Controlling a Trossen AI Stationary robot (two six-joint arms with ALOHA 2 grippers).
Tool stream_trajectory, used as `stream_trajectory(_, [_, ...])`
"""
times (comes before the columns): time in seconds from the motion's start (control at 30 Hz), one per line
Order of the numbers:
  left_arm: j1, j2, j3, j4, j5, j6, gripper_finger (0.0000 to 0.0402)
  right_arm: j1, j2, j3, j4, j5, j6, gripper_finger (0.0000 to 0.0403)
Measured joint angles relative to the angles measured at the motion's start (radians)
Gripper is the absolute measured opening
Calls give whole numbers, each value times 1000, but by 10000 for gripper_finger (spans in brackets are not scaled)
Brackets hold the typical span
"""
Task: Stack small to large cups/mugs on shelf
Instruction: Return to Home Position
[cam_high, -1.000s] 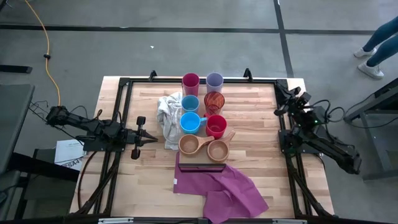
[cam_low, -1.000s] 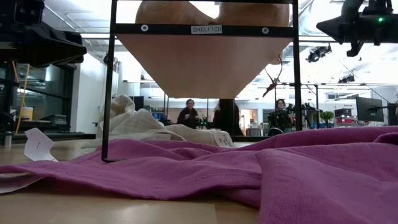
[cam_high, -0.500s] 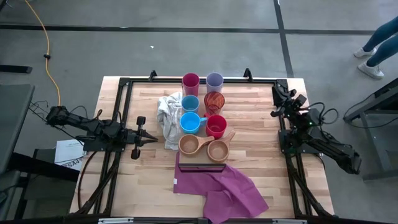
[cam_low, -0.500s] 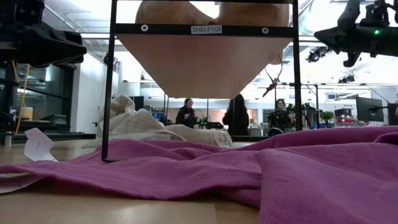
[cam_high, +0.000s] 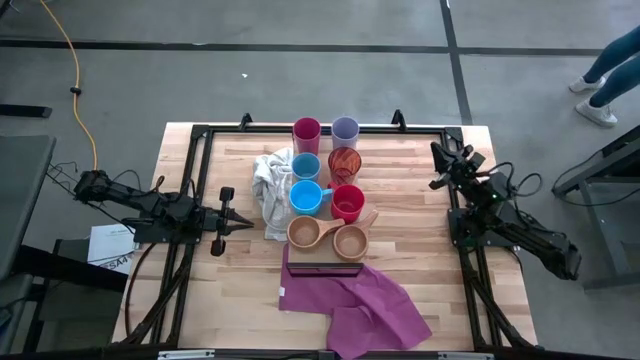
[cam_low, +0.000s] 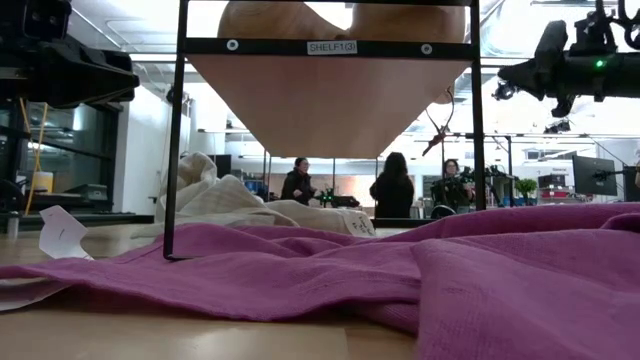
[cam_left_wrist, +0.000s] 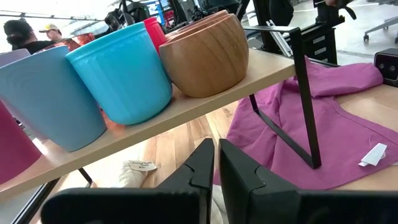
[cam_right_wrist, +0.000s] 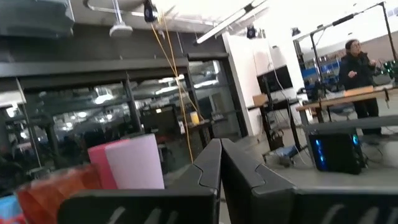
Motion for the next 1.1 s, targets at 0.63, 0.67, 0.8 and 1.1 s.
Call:
stream_trajectory(0.63, [0, 0, 0, 0, 0, 0, 14, 0, 0, 0, -300, 69, 45, 0])
stream_trajectory(0.67, [0, 0, 0, 0, 0, 0, 14, 0, 0, 0, -313, 69, 47, 0])
stream_trajectory(0.8, [0, 0, 0, 0, 0, 0, 12, 0, 2, 0, -313, 57, 83, 0])
stream_trajectory(1.1, [0, 0, 0, 0, 0, 0, 12, 0, 2, -1, -334, -82, 235, 0])
